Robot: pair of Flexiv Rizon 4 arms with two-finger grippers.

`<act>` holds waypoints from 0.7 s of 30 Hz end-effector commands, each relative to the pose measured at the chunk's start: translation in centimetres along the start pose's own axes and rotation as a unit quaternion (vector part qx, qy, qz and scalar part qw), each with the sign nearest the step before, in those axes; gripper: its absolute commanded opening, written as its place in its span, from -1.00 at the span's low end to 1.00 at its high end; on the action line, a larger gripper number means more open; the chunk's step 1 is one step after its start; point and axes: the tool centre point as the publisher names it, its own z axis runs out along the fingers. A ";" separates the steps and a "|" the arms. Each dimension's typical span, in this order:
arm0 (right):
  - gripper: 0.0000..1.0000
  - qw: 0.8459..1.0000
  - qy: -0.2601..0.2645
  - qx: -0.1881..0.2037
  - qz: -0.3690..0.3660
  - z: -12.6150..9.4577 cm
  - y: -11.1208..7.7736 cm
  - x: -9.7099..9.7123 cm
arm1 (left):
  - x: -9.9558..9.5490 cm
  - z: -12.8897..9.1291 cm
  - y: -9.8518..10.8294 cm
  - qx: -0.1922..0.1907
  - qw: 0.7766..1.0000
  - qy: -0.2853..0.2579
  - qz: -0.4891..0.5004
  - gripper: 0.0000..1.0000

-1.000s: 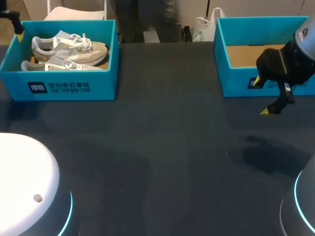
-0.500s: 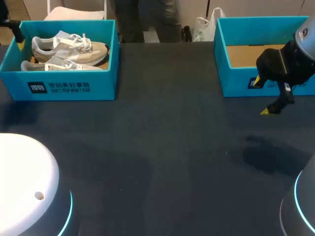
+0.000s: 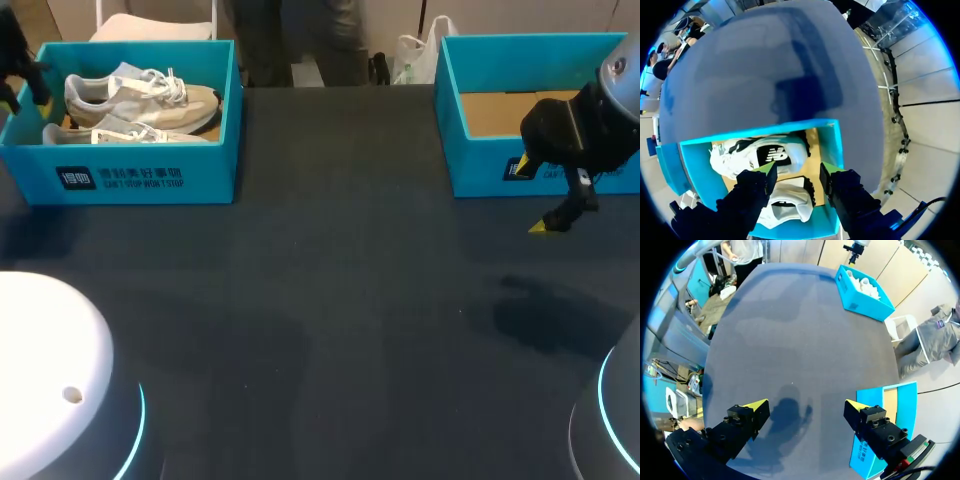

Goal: Take the shoe out of the shoebox, open the shoe tongue, remove and reinsert the insole, then place the shoe into the shoebox

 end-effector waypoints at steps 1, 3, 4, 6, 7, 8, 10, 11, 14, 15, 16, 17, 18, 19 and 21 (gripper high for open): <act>1.00 1.000 0.000 0.001 0.000 0.1 0.0 -0.1 | 0.1 1.4 0.3 -0.003 1.000 -0.001 -0.009 0.07; 1.00 1.000 0.000 0.001 0.000 0.1 0.0 -0.1 | 0.1 2.0 0.6 -0.003 1.000 -0.001 -0.012 0.02; 1.00 1.000 0.000 0.001 0.000 0.1 0.0 -0.1 | 0.1 2.3 0.6 -0.003 1.000 -0.002 -0.013 0.00; 1.00 1.000 0.000 0.001 0.000 0.1 0.0 -0.1 | 0.2 2.9 0.7 -0.011 1.000 -0.005 -0.021 0.00; 1.00 1.000 0.000 0.001 0.000 0.1 0.0 -0.1 | 0.2 3.2 0.8 -0.009 1.000 -0.004 -0.021 -0.01; 1.00 1.000 0.000 0.001 0.000 0.1 0.0 -0.1 | 0.1 3.5 1.0 -0.007 1.000 -0.003 -0.022 -0.01; 1.00 1.000 0.000 0.001 0.000 0.1 0.0 -0.1 | 0.1 4.0 1.1 -0.004 1.000 -0.002 -0.024 0.02; 1.00 1.000 0.000 0.001 0.000 0.1 0.0 -0.1 | 0.1 4.2 1.2 -0.004 1.000 -0.002 -0.024 0.00; 1.00 1.000 0.000 0.001 0.000 0.1 0.0 -0.1 | 0.0 4.8 1.3 -0.003 1.000 -0.001 -0.026 0.06; 1.00 1.000 0.000 0.001 0.000 0.1 0.0 -0.1 | 0.0 5.0 1.4 -0.003 1.000 -0.001 -0.026 0.11; 1.00 1.000 0.000 0.001 0.000 0.1 0.0 -0.1 | 0.0 5.2 1.5 -0.001 1.000 0.001 -0.026 0.15; 1.00 1.000 0.000 0.001 0.000 0.1 0.0 -0.1 | 0.0 5.4 1.5 -0.001 1.000 0.000 -0.026 0.22; 1.00 1.000 0.000 0.001 0.000 0.1 0.0 -0.1 | 0.0 5.6 1.5 -0.001 1.000 0.001 -0.025 0.27; 1.00 1.000 0.000 0.001 0.000 0.1 0.0 -0.1 | 0.0 5.7 1.6 0.001 1.000 0.003 -0.025 0.30; 1.00 1.000 0.000 0.001 0.000 0.1 0.0 -0.1 | 0.1 6.0 1.6 0.001 1.000 0.001 -0.023 0.35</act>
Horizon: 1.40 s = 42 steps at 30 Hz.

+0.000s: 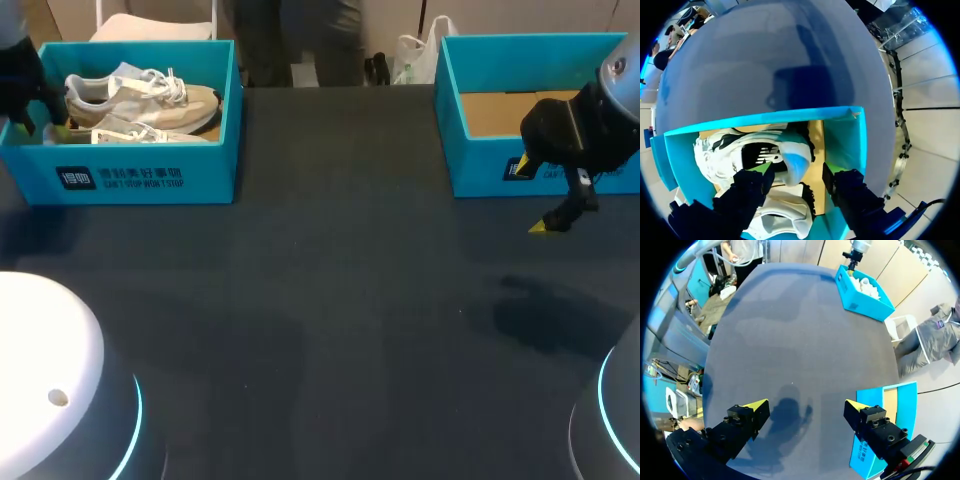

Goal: Take the shoe out of the shoebox, open the shoe tongue, remove and reinsert the insole, then place the shoe into the shoebox

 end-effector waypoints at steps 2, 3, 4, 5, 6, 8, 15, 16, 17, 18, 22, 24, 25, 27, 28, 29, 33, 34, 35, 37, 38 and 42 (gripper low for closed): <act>1.00 1.000 0.000 0.001 0.000 0.1 0.0 -0.1 | 0.2 0.9 0.5 0.004 1.000 -0.001 0.003 0.29; 1.00 1.000 0.000 0.001 0.000 0.1 0.0 -0.1 | 0.2 1.1 0.5 0.004 1.000 -0.002 0.003 0.22; 1.00 1.000 0.000 0.001 0.000 0.1 0.0 -0.1 | 0.2 1.2 0.5 0.007 1.000 -0.001 0.002 0.15; 1.00 1.000 0.000 0.001 0.000 0.1 0.0 -0.1 | 0.2 1.3 0.5 0.008 1.000 -0.002 0.003 0.12; 1.00 1.000 0.000 0.001 0.000 0.1 0.0 -0.1 | 0.2 1.4 0.5 0.009 1.000 0.000 0.003 0.01; 1.00 1.000 0.000 0.001 0.000 0.1 0.0 -0.1 | 0.2 1.6 0.4 0.011 1.000 0.000 0.002 -0.02; 1.00 1.000 0.000 0.001 0.000 0.1 0.0 -0.1 | 0.2 2.4 0.5 0.017 1.000 0.004 0.003 -0.06; 1.00 1.000 0.000 0.001 0.000 0.1 0.0 -0.1 | 0.2 2.4 0.4 0.019 1.000 0.005 0.003 -0.08; 1.00 1.000 0.000 0.001 0.000 0.1 0.0 -0.1 | 0.2 2.5 0.4 0.019 1.000 0.005 0.004 -0.21; 1.00 1.000 0.000 0.001 0.000 0.1 0.0 -0.1 | 0.2 2.5 0.4 0.019 1.000 0.006 0.004 -0.31; 1.00 1.000 0.000 0.001 0.000 0.1 0.0 -0.1 | 0.4 2.5 0.2 0.020 1.000 0.008 0.006 -0.45; 1.00 1.000 0.000 0.001 0.000 0.1 0.0 -0.1 | 0.4 2.4 0.2 0.020 1.000 0.008 0.008 -0.55; 1.00 1.000 0.000 0.001 0.000 0.1 0.0 -0.1 | 0.4 2.4 0.2 0.019 1.000 0.011 0.010 -0.71; 1.00 1.000 0.000 0.001 0.000 0.1 0.0 -0.1 | 0.4 2.4 0.1 0.019 1.000 0.012 0.012 -1.00; 1.00 1.000 0.000 0.001 0.000 0.1 0.0 -0.1 | 0.4 2.3 0.1 0.021 1.000 0.014 0.015 -1.00; 1.00 1.000 0.000 0.001 0.000 0.1 0.0 -0.1 | 0.5 2.3 0.1 0.021 1.000 0.014 0.016 -1.00; 1.00 1.000 0.000 0.001 0.000 0.1 0.0 -0.1 | 0.5 1.8 0.0 0.021 0.999 0.017 0.029 -1.00; 1.00 1.000 0.000 0.001 0.000 0.1 0.0 -0.1 | 0.5 1.6 -0.1 0.023 0.999 0.019 0.035 -1.00; 1.00 1.000 0.000 0.001 0.000 0.1 0.0 -0.1 | 0.6 1.5 -0.1 0.023 0.999 0.020 0.040 -1.00; 1.00 1.000 0.000 0.001 0.000 0.1 0.0 -0.1 | 0.6 1.3 -0.1 0.024 0.998 0.024 0.053 -1.00; 1.00 1.000 0.000 0.001 0.000 0.1 0.0 -0.1 | 0.6 1.1 -0.2 0.024 0.998 0.024 0.058 -1.00; 1.00 1.000 0.000 0.001 0.000 0.1 0.0 -0.1 | 0.8 0.1 -0.4 0.031 0.996 0.028 0.083 -1.00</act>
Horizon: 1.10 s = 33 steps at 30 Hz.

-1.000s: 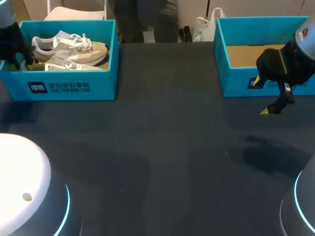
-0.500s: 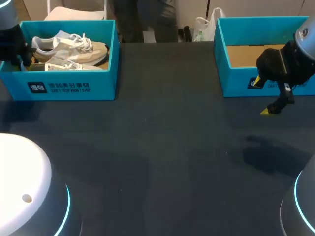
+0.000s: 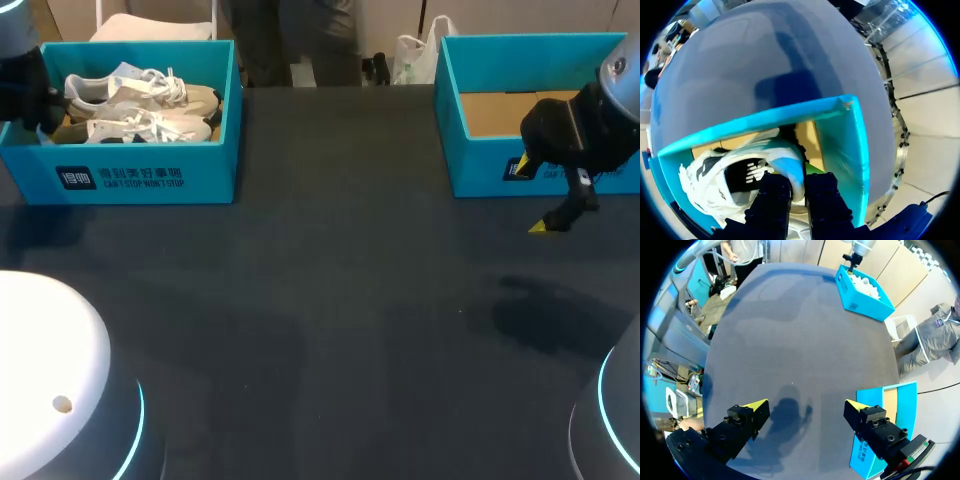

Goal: Take the shoe out of the shoebox, open the shoe tongue, remove and reinsert the insole, then place the shoe into the shoebox

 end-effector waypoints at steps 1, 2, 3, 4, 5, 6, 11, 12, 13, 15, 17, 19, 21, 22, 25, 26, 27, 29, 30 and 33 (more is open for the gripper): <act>1.00 1.000 0.000 0.001 0.000 0.1 0.0 -0.1 | 0.3 -1.7 -0.2 0.007 1.000 0.002 0.016 -1.00; 1.00 1.000 0.000 0.001 0.000 0.1 0.0 -0.1 | 0.3 -2.2 -0.2 0.006 1.000 0.001 0.016 -1.00; 1.00 1.000 0.000 0.001 0.000 0.1 0.0 -0.1 | 0.4 -2.5 -0.2 0.007 1.000 0.001 0.018 -1.00; 1.00 1.000 0.000 0.001 0.000 0.1 0.0 -0.1 | 0.4 -2.9 -0.2 0.011 1.000 -0.003 0.024 -1.00; 1.00 1.000 0.000 0.001 0.000 0.1 0.0 -0.1 | 0.5 -3.4 -0.2 0.017 0.999 -0.009 0.029 -1.00; 1.00 1.000 0.000 0.001 0.000 0.1 0.0 -0.1 | 0.5 -3.8 -0.2 0.020 0.999 -0.007 0.033 -1.00; 1.00 1.000 0.000 0.001 0.000 0.1 0.0 -0.1 | 0.6 -5.9 -0.4 0.034 0.998 -0.007 0.051 -1.00; 1.00 1.000 0.000 0.001 0.000 0.1 0.0 -0.1 | 0.6 -6.3 -0.3 0.034 0.998 0.002 0.048 -1.00; 1.00 1.000 0.000 0.001 0.000 0.1 0.0 -0.1 | 0.7 -7.1 -0.3 0.041 0.998 -0.008 0.055 -1.00; 1.00 1.000 0.000 0.001 0.000 0.1 0.0 -0.1 | 0.8 -7.8 -0.2 0.040 0.998 -0.004 0.055 -1.00; 1.00 1.000 0.000 0.001 0.000 0.1 0.0 -0.1 | 0.9 -8.9 0.0 0.046 0.997 -0.011 0.060 -1.00; 1.00 1.000 0.000 0.001 0.000 0.1 0.0 -0.1 | 1.0 -10.0 0.0 0.049 0.996 -0.018 0.067 -1.00; 1.00 1.000 0.000 0.001 0.000 0.1 0.0 -0.1 | 1.1 -10.8 0.0 0.047 0.997 -0.015 0.067 -1.00; 1.00 1.000 0.000 0.001 0.000 0.1 0.0 -0.1 | 1.1 -11.2 0.0 0.044 0.997 -0.014 0.068 -1.00; 1.00 1.000 0.000 0.001 0.000 0.1 0.0 -0.1 | 1.1 -12.4 0.1 0.050 0.995 -0.020 0.078 -1.00; 1.00 1.000 0.000 0.001 0.000 0.1 0.0 -0.1 | 1.1 -12.9 0.1 0.050 0.995 -0.021 0.082 -1.00; 1.00 1.000 0.000 0.001 0.000 0.1 0.0 -0.1 | 1.1 -13.1 0.1 0.051 0.995 -0.021 0.084 -1.00; 1.00 1.000 0.000 0.001 0.000 0.1 0.0 -0.1 | 1.1 -14.0 -0.1 0.050 0.995 -0.018 0.090 -1.00; 1.00 1.000 0.000 0.001 0.000 0.1 0.0 -0.1 | 1.1 -14.6 -0.2 0.046 0.995 -0.014 0.090 -1.00; 1.00 1.000 0.000 0.001 0.000 0.1 0.0 -0.1 | 1.1 -15.8 -0.5 0.051 0.994 -0.017 0.098 -1.00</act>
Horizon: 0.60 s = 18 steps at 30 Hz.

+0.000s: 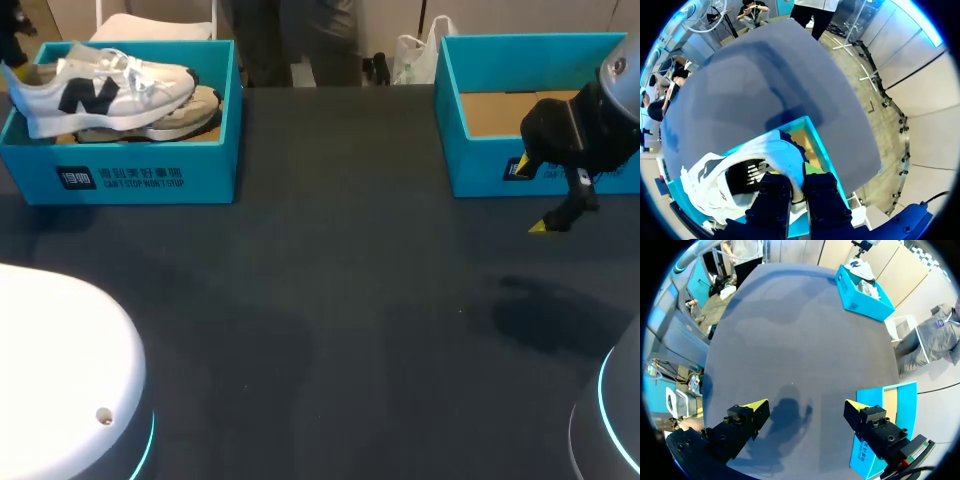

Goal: Take the shoe out of the shoebox, open the shoe tongue, remove and reinsert the insole, then place the shoe into the shoebox

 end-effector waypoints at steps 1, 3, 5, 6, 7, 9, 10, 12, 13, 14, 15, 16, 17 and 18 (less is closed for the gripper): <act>1.00 1.000 0.000 0.001 0.000 0.1 0.0 -0.1 | -0.2 -2.5 -0.8 0.003 1.000 0.003 0.010 -1.00; 1.00 1.000 0.000 0.001 0.000 0.1 0.0 -0.1 | -0.3 -3.1 -1.1 0.001 1.000 0.008 0.011 -1.00; 1.00 1.000 0.000 0.001 0.000 0.1 0.0 -0.1 | -0.3 -3.8 -1.3 0.001 1.000 0.008 0.014 -1.00; 1.00 1.000 0.000 0.001 0.000 0.1 0.0 -0.1 | -0.3 -4.1 -1.5 0.004 1.000 0.007 0.017 -1.00; 1.00 1.000 0.000 0.001 0.000 0.1 0.0 -0.1 | -0.4 -4.4 -1.6 0.009 1.000 0.003 0.020 -1.00; 1.00 1.000 0.000 0.001 0.000 0.1 0.0 -0.1 | -0.5 -5.0 -2.0 0.007 1.000 0.000 0.020 -1.00; 1.00 1.000 0.000 0.001 0.000 0.1 0.0 -0.1 | -0.5 -5.0 -2.0 0.007 1.000 0.000 0.020 -1.00; 1.00 1.000 0.000 0.001 0.000 0.1 0.0 -0.1 | -0.5 -5.0 -2.0 0.007 1.000 0.000 0.020 -1.00; 1.00 1.000 0.000 0.001 0.000 0.1 0.0 -0.1 | -0.5 -5.0 -2.0 0.007 1.000 0.000 0.020 -1.00; 1.00 1.000 0.000 0.001 0.000 0.1 0.0 -0.1 | -0.5 -5.0 -2.0 0.007 1.000 0.000 0.020 -1.00; 1.00 1.000 0.000 0.001 0.000 0.1 0.0 -0.1 | -0.5 -5.0 -2.0 0.007 1.000 0.000 0.020 -1.00; 1.00 1.000 0.000 0.001 0.000 0.1 0.0 -0.1 | -0.5 -5.0 -2.0 0.007 1.000 0.000 0.020 -1.00; 1.00 1.000 0.000 0.001 0.000 0.1 0.0 -0.1 | -0.5 -5.0 -2.0 0.007 1.000 0.000 0.020 -1.00; 1.00 1.000 0.000 0.001 0.000 0.1 0.0 -0.1 | -0.5 -5.0 -2.0 0.007 1.000 0.000 0.020 -1.00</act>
